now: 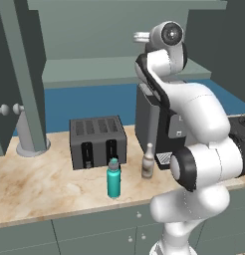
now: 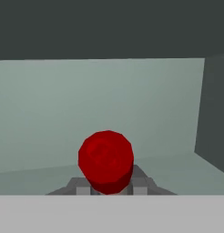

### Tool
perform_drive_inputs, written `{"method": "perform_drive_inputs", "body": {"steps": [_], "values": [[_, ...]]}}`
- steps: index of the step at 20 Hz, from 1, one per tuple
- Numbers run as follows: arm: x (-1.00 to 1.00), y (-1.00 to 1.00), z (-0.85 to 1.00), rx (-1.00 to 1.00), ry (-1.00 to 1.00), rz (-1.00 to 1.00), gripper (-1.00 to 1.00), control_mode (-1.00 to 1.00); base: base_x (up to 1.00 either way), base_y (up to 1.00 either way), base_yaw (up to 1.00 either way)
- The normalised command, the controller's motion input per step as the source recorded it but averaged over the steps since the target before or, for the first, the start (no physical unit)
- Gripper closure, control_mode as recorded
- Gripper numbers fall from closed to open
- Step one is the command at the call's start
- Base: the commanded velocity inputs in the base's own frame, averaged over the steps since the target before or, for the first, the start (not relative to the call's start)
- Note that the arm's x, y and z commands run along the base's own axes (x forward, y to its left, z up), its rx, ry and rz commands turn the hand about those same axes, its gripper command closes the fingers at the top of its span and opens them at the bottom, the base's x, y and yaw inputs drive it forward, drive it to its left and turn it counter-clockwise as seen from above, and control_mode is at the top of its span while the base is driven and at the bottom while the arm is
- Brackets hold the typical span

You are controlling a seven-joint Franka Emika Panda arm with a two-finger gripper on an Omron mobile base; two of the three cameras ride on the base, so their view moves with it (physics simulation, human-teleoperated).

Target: Sort all alcoholic drinks to one cabinet, and non-alcoholic drinks to the other.

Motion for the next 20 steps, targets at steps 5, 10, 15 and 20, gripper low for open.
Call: {"method": "perform_drive_inputs", "body": {"steps": [5, 10, 15, 20], "values": [[0.12, -0.01, -0.11, 0.0, 0.03, -0.02, 1.0, -1.0, 0.0, 0.0, 0.0], [0.08, 0.0, -0.03, 0.0, 0.01, -0.02, 1.0, -1.0, 0.0, 0.0, 0.0], [0.04, 0.0, -0.06, 0.0, 0.0, -0.02, -1.0, -1.0, 0.0, 0.0, 0.0], [0.12, 0.0, -0.04, 0.0, 0.0, -0.01, -1.0, -1.0, 0.0, 0.0, 0.0]]}}
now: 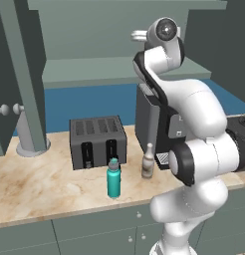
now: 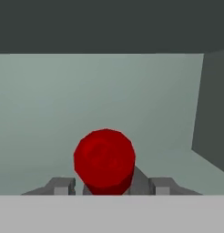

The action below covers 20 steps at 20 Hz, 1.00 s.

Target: Sort all alcoholic drinks to one cabinet, and non-alcoholic drinks to the other.

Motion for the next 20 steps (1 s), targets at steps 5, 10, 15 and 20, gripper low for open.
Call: {"method": "perform_drive_inputs", "body": {"steps": [5, 10, 15, 20], "values": [[0.17, -0.01, 0.0, 0.01, -0.06, 0.0, -1.0, -1.0, 0.0, 0.0, 0.0], [0.24, 0.0, 0.0, 0.01, -0.07, 0.0, -1.0, -1.0, 0.0, 0.0, 0.0], [0.17, -0.02, 0.0, 0.0, -0.09, 0.0, -1.0, -1.0, 0.0, 0.0, 0.0], [0.04, -0.04, 0.05, 0.0, -0.05, 0.0, -1.0, -1.0, 0.0, 0.0, 0.0]]}}
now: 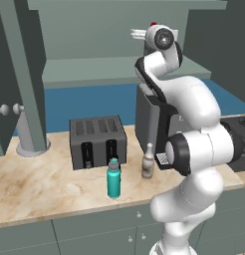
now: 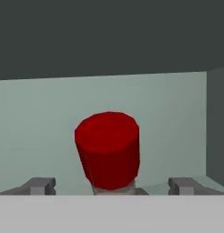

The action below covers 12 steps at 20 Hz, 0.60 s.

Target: Sort all alcoholic drinks to one cabinet, and non-alcoholic drinks to the other.

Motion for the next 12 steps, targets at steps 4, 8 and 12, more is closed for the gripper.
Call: {"method": "perform_drive_inputs", "body": {"steps": [4, 8, 12], "values": [[0.21, -0.02, 0.1, 0.0, -0.01, 0.0, -1.0, -1.0, 0.0, 0.0, 0.0], [0.31, -0.04, 0.08, 0.0, 0.0, 0.0, -1.0, -1.0, 0.0, 0.0, 0.0], [0.28, -0.05, 0.14, 0.0, 0.0, 0.0, -1.0, -1.0, 0.0, 0.0, 0.0]]}}
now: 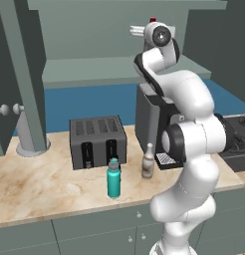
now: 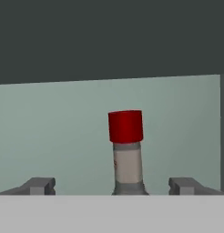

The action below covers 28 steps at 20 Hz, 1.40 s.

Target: Sort all alcoholic drinks to one cabinet, and non-alcoholic drinks to the other.

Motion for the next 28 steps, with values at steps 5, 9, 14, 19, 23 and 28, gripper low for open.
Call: {"method": "perform_drive_inputs", "body": {"steps": [5, 9, 14, 19, 23, 28], "values": [[0.16, -0.05, 0.11, 0.0, 0.0, 0.0, -1.0, -1.0, 0.0, 0.0, 0.0], [-0.02, -0.04, 0.05, 0.0, 0.0, 0.0, -1.0, -1.0, 0.0, 0.0, 0.0], [-0.41, -0.07, 0.0, 0.0, 0.01, 0.0, -1.0, -1.0, 0.0, 0.0, 0.0], [-0.5, -0.05, 0.0, 0.0, 0.0, 0.0, -1.0, -1.0, 0.0, 0.0, 0.0], [-0.64, -0.07, 0.0, 0.0, 0.0, 0.0, -1.0, -1.0, 0.0, 0.0, 0.0], [-0.78, -0.01, -0.08, 0.0, 0.03, 0.01, -1.0, -1.0, 0.0, 0.0, 0.0]]}}
